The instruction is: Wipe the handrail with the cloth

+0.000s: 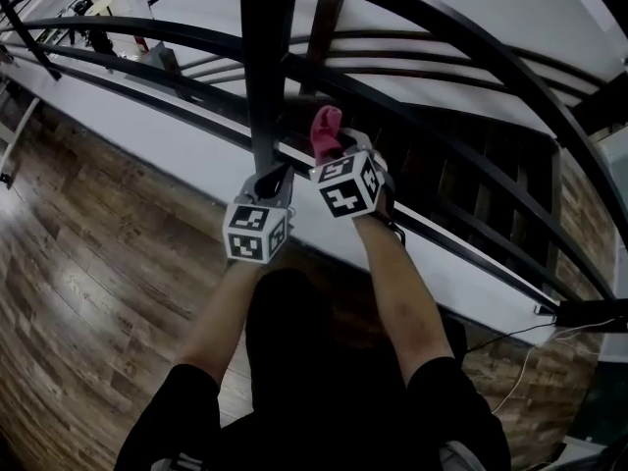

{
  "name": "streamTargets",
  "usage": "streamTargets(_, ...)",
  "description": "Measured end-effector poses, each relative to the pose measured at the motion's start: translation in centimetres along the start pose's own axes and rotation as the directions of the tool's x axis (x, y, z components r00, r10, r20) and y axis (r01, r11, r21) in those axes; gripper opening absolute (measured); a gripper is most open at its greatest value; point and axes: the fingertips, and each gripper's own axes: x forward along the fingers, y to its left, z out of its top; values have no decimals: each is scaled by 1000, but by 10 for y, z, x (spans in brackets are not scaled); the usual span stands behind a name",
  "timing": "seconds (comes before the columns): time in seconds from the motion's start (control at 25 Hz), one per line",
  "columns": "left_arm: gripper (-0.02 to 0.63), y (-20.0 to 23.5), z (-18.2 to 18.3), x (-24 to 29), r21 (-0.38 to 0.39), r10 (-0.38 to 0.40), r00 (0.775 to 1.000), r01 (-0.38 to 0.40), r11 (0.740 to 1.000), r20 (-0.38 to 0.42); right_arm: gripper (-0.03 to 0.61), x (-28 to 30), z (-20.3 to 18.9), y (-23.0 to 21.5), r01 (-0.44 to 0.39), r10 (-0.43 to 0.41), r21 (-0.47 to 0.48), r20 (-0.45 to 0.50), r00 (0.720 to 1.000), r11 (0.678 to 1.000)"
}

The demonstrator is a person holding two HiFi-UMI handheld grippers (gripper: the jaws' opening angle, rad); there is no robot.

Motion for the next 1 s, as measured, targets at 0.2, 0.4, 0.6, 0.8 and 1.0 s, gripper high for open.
streamTargets(0.2,0,-22,4,9,21,-41,999,41,999,-3,51,-16,-20,-17,18,-18,35,-10,1000,999)
streamTargets(0.4,0,-42,4,15,44,-72,997,72,996,-8,51,-27,-34,-25,24,-23,44,-23,999,999)
streamTargets(0.6,0,-55,7,21,73,-85,996,85,994,-4,51,-34,-41,-33,22,-21,54,-26,999,998)
streamTargets(0.8,0,-65,-1,17,80,-66,998,67,995,-17,51,-43,-58,-41,10,-8,77,-26,1000,997)
streamTargets(1.0,0,-93,-6,25,91,-86,996,88,992,-23,51,-61,-80,-59,18,-16,98,-22,1000,995)
